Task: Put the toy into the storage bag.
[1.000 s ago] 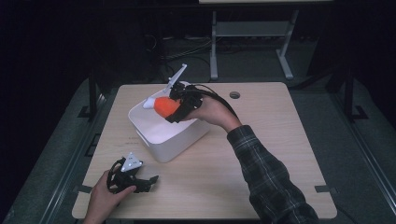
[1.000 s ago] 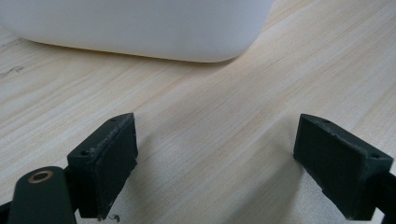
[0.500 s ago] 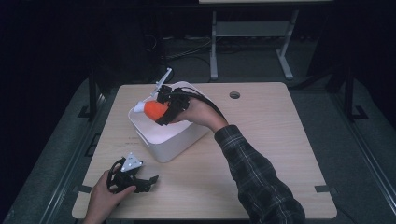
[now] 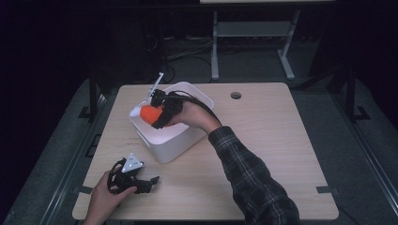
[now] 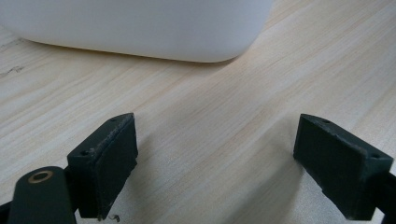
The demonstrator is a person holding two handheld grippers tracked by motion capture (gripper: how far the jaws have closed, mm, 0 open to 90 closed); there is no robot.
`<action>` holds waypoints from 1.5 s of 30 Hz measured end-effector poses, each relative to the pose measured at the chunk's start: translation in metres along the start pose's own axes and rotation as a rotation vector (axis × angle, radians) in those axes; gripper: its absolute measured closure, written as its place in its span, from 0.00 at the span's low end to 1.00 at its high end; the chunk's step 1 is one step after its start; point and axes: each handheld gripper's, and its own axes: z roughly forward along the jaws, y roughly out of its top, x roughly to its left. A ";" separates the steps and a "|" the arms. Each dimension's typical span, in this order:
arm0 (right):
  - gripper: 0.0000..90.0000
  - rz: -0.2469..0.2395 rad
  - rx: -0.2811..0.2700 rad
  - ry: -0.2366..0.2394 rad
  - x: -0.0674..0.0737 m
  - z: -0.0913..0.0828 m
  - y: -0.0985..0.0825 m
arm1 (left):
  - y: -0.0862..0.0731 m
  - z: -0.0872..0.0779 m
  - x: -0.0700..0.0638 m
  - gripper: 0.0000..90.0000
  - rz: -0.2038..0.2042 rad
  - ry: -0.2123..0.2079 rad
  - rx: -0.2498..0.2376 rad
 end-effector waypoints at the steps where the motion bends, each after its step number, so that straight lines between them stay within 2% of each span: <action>1: 0.24 0.004 0.004 -0.001 0.001 0.001 0.000 | 0.000 0.000 0.000 0.14 0.000 0.000 0.000; 11: 0.22 0.007 0.025 -0.016 -0.001 0.009 0.000 | 0.000 0.000 0.000 0.14 0.000 0.000 0.000; 27: 0.16 0.005 0.046 0.008 0.000 0.016 -0.001 | 0.000 0.000 0.000 0.14 0.000 0.000 0.000; 35: 0.16 0.007 0.027 0.002 0.000 0.008 -0.002 | 0.000 0.000 0.000 0.14 0.000 0.000 0.000; 45: 0.16 0.028 -0.023 -0.001 -0.005 -0.019 -0.015 | 0.000 0.000 0.000 0.14 -0.005 -0.001 -0.003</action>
